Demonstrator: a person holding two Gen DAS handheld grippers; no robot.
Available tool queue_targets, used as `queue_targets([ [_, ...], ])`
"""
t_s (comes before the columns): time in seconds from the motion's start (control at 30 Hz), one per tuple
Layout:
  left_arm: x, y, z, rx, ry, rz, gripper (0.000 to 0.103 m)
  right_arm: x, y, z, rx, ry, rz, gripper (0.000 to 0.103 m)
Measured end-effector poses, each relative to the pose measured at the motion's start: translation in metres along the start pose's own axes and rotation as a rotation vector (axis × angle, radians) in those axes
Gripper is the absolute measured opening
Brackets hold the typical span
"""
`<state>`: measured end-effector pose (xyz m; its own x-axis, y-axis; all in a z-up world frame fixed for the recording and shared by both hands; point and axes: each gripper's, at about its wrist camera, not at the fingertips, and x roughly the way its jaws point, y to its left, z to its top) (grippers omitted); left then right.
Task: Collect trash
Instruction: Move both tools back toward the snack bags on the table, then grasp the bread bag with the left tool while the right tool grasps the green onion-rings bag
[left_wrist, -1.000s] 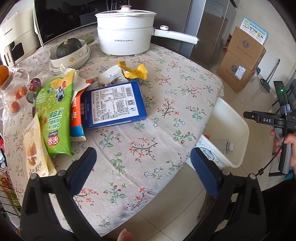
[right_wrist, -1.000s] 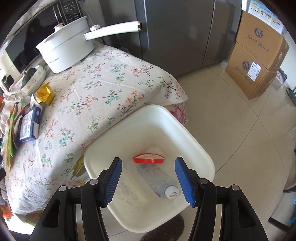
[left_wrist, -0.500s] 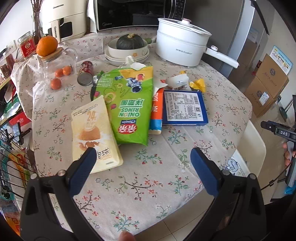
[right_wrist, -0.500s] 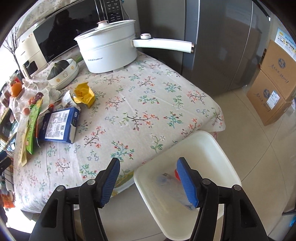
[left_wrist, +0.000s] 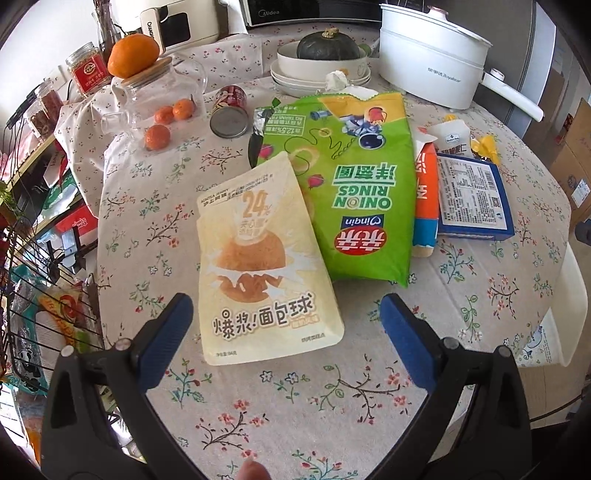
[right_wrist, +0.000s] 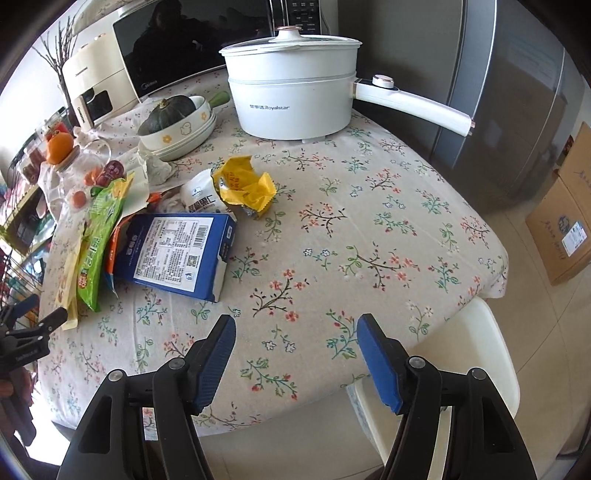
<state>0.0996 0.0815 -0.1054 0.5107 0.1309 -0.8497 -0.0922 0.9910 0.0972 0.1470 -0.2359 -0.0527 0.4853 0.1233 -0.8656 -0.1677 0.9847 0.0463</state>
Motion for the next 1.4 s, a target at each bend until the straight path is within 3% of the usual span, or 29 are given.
queue_targets([
  [0.17,0.016,-0.013,-0.002,0.035,0.018,0.079,0.094,0.006,0.007,-0.002,-0.002,0.013,0.0,0.07],
  [0.3,0.025,-0.013,-0.004,0.03,0.061,0.132,0.057,0.008,0.013,-0.003,-0.008,0.019,0.002,0.07],
  [0.37,0.022,-0.009,-0.004,0.015,0.067,0.118,0.044,0.007,0.017,-0.002,-0.01,0.017,0.009,0.07],
  [0.43,0.018,-0.003,-0.003,-0.004,0.077,0.099,0.02,0.006,0.02,-0.002,-0.011,0.013,0.016,0.07],
  [0.5,0.014,0.008,-0.003,-0.038,0.076,0.065,0.011,0.004,0.025,-0.001,-0.012,0.008,0.023,0.07],
  [0.9,-0.039,0.079,-0.003,-0.231,-0.082,-0.086,0.001,0.004,0.078,0.006,-0.045,-0.016,0.106,0.07],
  [1.1,-0.049,0.105,-0.012,-0.291,-0.118,-0.128,0.001,0.015,0.127,0.01,-0.051,-0.007,0.231,0.068],
  [1.27,-0.049,0.119,-0.019,-0.32,-0.114,-0.145,0.001,0.038,0.168,0.011,-0.046,0.043,0.374,0.036],
  [1.4,-0.05,0.126,-0.022,-0.337,-0.116,-0.158,0.001,0.054,0.195,0.012,-0.066,0.048,0.393,0.033],
])
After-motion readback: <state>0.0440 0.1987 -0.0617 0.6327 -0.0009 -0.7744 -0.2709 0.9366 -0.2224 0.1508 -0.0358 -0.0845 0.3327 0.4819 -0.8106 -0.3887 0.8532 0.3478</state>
